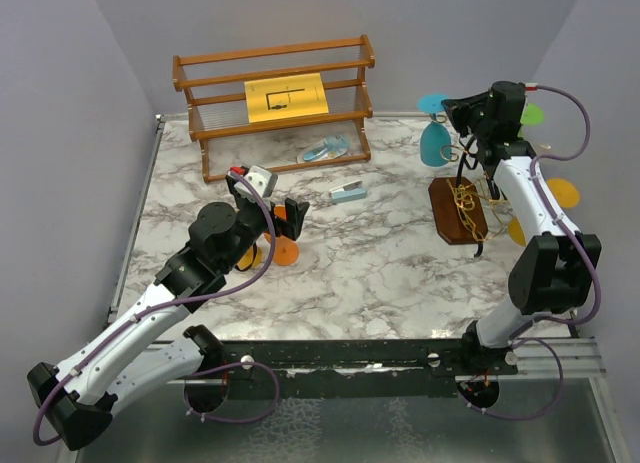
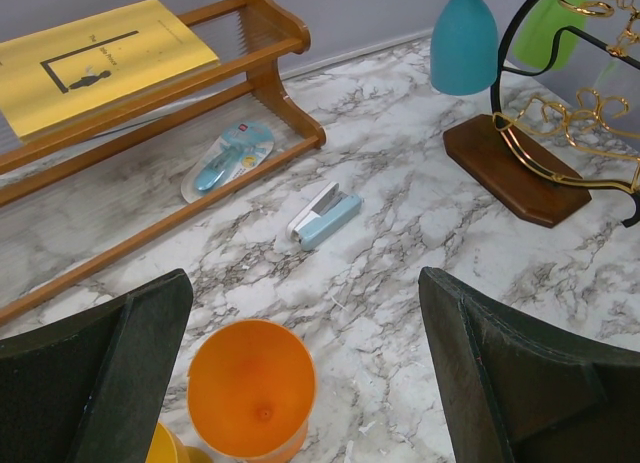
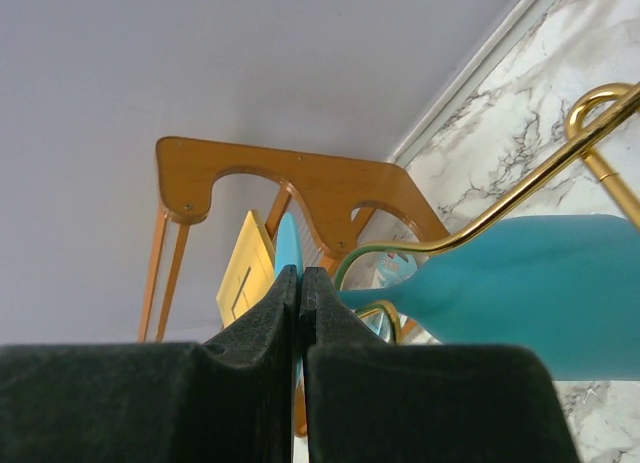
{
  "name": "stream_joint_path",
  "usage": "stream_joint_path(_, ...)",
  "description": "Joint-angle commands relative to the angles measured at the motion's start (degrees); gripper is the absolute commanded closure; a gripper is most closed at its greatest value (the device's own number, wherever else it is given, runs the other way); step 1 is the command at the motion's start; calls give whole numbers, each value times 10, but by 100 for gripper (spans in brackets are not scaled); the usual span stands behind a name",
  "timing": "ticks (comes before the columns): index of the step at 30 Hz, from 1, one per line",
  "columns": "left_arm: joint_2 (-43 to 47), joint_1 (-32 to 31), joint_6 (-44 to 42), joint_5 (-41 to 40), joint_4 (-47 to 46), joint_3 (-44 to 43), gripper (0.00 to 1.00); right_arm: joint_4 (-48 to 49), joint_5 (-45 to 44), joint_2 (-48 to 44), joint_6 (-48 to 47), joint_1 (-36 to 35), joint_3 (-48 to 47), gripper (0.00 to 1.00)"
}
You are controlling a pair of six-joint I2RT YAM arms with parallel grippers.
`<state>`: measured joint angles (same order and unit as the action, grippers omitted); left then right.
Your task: Take the wine glass off the wine glass rack
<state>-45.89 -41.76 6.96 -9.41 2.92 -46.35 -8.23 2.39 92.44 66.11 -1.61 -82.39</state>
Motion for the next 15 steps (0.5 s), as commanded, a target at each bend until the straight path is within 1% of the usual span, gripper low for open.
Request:
stream_joint_path(1, 3, -2, 2, 11, -10, 1, 1, 32, 13, 16, 29, 5, -12, 99)
stream_joint_path(6, 1, -3, 1, 11, -10, 1, 1, 39, -9, 15, 37, 7, -8, 99)
stream_joint_path(15, -5, -2, 1, 16, -11, 1, 1, -1, -83, -15, 66, 14, 3, 99)
